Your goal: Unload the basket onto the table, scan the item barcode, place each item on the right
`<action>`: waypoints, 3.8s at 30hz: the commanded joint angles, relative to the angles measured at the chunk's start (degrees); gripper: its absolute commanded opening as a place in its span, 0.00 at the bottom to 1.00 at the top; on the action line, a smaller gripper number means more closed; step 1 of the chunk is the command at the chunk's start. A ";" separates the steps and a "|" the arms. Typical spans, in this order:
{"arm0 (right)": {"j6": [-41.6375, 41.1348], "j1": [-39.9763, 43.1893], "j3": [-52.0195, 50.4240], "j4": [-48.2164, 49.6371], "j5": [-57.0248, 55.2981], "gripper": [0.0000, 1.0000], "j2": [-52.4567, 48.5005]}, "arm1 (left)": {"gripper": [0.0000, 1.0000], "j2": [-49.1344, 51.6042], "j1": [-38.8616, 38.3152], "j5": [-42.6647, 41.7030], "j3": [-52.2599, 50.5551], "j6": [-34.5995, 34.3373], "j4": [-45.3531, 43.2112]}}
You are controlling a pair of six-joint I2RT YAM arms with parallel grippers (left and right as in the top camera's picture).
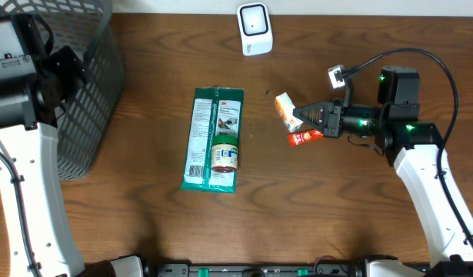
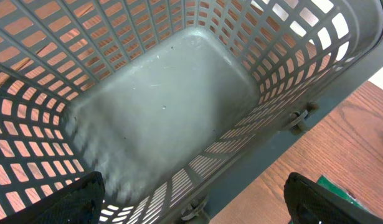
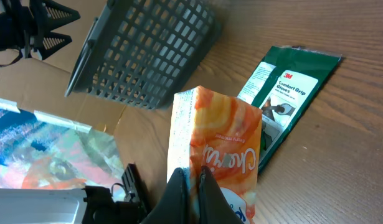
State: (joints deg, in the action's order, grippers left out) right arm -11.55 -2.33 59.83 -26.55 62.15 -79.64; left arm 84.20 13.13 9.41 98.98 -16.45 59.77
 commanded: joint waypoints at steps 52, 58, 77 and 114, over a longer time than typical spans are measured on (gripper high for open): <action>0.04 0.68 -0.31 -0.09 0.70 0.01 0.66 | 0.92 0.02 0.31 0.72 0.35 0.55 0.04; 0.42 0.68 -0.39 -0.72 0.70 0.01 0.66 | 0.92 0.02 0.31 0.72 0.35 0.55 0.04; 3.04 0.68 -0.39 -3.52 0.70 0.01 0.66 | 0.92 0.02 0.31 0.72 0.35 0.55 0.04; 3.02 0.68 -0.39 -3.72 0.68 0.01 0.66 | 0.92 0.02 0.31 0.72 0.35 0.55 0.04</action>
State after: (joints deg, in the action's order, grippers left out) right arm -9.80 -2.33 59.81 -30.20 62.06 -79.64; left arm 84.20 13.13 9.41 98.98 -16.45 59.77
